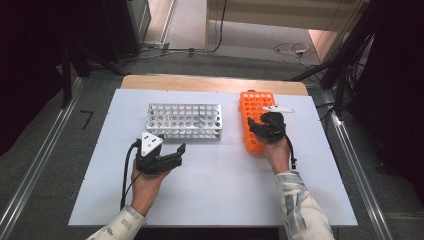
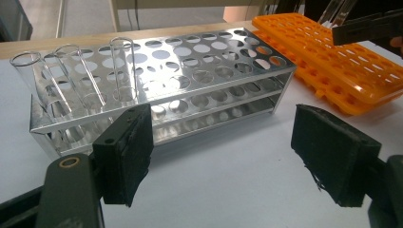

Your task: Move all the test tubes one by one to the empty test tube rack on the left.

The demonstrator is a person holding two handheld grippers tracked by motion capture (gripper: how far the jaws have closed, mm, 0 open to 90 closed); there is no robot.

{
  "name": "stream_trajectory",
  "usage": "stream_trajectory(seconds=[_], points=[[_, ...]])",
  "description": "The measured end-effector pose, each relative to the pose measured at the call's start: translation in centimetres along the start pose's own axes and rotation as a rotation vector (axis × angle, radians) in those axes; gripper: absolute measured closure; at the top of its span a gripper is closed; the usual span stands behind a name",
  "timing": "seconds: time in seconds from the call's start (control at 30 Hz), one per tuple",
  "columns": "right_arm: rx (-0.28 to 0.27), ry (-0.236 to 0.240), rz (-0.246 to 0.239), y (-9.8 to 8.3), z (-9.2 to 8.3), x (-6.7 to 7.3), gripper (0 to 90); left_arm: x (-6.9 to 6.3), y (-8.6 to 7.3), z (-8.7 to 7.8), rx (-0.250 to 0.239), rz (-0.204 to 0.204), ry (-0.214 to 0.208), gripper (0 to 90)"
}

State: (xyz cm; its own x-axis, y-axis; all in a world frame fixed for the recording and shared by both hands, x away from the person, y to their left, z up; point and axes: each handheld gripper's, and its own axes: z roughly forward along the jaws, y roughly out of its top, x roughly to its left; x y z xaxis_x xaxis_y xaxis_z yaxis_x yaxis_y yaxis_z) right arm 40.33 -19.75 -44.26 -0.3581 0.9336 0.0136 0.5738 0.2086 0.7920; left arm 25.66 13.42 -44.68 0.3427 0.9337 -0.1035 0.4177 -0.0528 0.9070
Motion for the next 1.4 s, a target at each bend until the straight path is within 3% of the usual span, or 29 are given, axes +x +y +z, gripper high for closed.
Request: stream_trajectory(seconds=[0.3,0.93,1.13,1.4], points=[[0.016,-0.061,0.002,0.8,2.0,-0.7,57.3,-0.1,0.0,0.0,-0.003,0.001,-0.007,23.4],[0.053,-0.094,0.040,2.1,4.1,-1.2,72.5,-0.2,0.0,0.0,-0.006,-0.001,-0.019,25.1],[0.040,-0.091,0.034,2.2,3.8,-1.1,73.1,-0.1,0.0,-0.1,-0.007,-0.001,-0.021,25.1],[0.000,-0.076,0.029,3.2,1.9,-1.0,73.4,-0.2,0.0,-0.1,-0.009,0.000,-0.023,25.1]])
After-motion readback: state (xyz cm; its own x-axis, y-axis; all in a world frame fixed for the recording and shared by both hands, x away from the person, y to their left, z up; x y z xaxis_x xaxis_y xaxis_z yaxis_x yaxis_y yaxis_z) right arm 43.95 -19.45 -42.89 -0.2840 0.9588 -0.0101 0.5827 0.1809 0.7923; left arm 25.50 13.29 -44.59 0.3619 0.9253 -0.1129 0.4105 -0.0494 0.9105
